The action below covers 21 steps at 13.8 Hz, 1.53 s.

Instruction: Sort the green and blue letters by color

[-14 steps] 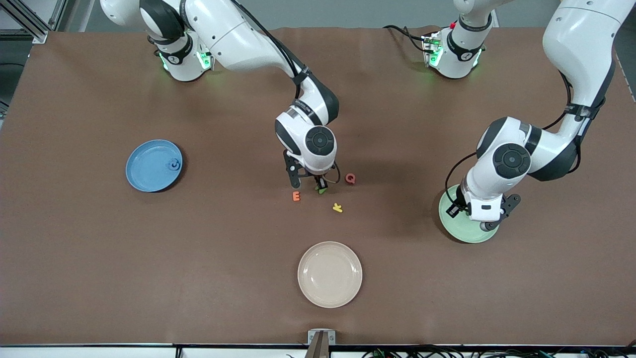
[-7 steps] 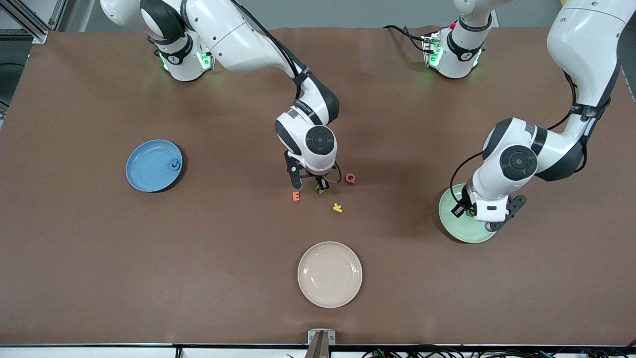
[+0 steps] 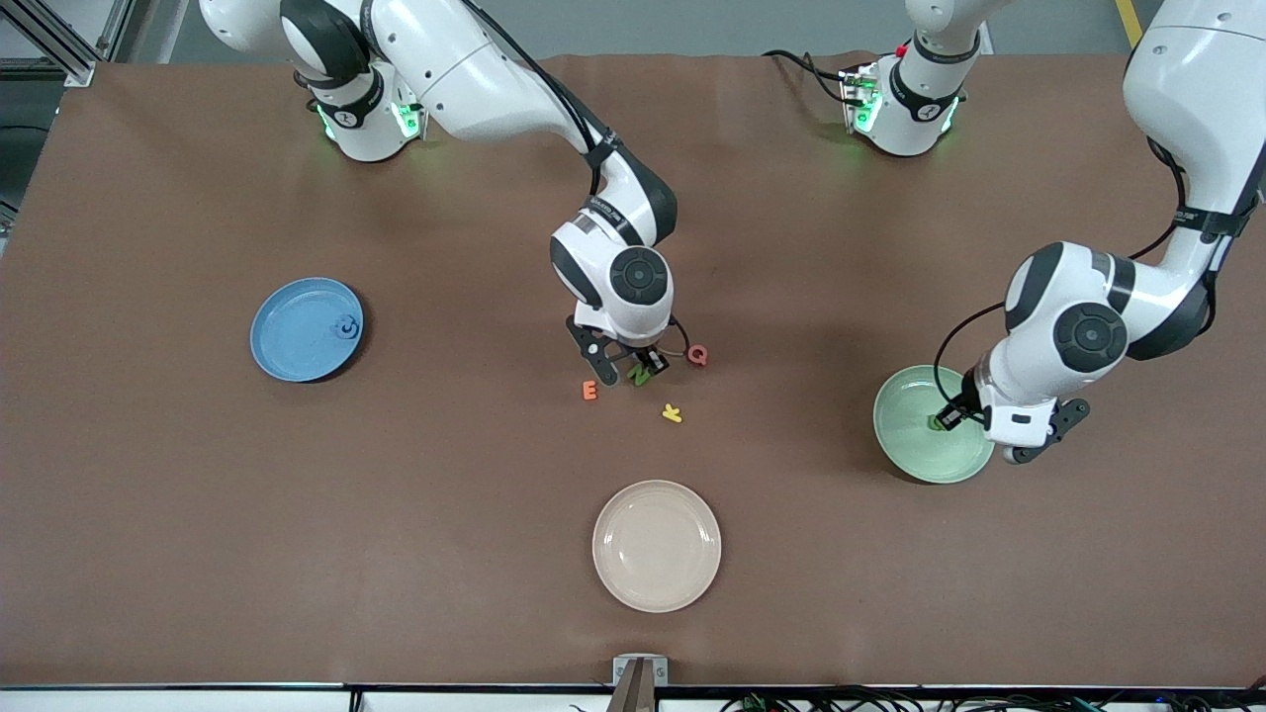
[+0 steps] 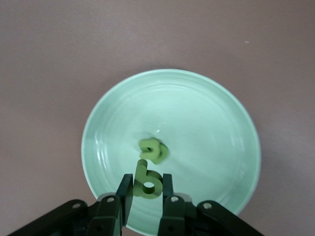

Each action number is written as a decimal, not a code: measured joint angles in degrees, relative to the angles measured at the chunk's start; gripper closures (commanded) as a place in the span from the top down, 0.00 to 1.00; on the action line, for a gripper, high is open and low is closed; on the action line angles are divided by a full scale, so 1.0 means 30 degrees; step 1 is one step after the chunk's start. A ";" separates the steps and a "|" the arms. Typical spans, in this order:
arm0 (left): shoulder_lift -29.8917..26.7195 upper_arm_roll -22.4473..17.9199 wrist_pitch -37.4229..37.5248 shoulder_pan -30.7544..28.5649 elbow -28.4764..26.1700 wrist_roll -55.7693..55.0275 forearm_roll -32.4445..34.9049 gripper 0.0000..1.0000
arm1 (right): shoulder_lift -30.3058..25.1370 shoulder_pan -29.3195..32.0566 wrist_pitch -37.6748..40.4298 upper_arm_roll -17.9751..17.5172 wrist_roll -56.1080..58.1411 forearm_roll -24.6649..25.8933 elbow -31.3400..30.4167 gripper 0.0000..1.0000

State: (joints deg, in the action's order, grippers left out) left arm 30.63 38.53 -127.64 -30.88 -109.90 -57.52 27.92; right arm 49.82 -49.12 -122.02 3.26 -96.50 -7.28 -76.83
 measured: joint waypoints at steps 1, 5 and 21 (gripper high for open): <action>0.0261 0.0000 -0.0009 -0.0222 0.0012 0.0200 0.0000 0.00 | 0.0014 -0.0172 -0.0316 -0.0013 0.0767 0.0122 -0.0001 0.63; 0.1296 -0.0005 -0.0064 -0.0478 0.0296 0.0421 0.0000 0.00 | 0.0066 -0.0708 -0.0886 -0.0024 0.2530 0.0924 -0.0040 0.59; 0.2524 0.0034 -0.0129 -0.0447 0.1166 0.0565 0.0001 0.04 | 0.0224 -0.0671 -0.0783 0.0100 0.5367 0.1681 -0.0392 0.00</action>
State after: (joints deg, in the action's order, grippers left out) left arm 38.20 38.64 -128.03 -32.22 -106.40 -55.82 27.93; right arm 50.50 -51.13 -124.37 3.56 -80.40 -2.24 -78.01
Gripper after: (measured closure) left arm 0.722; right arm 0.903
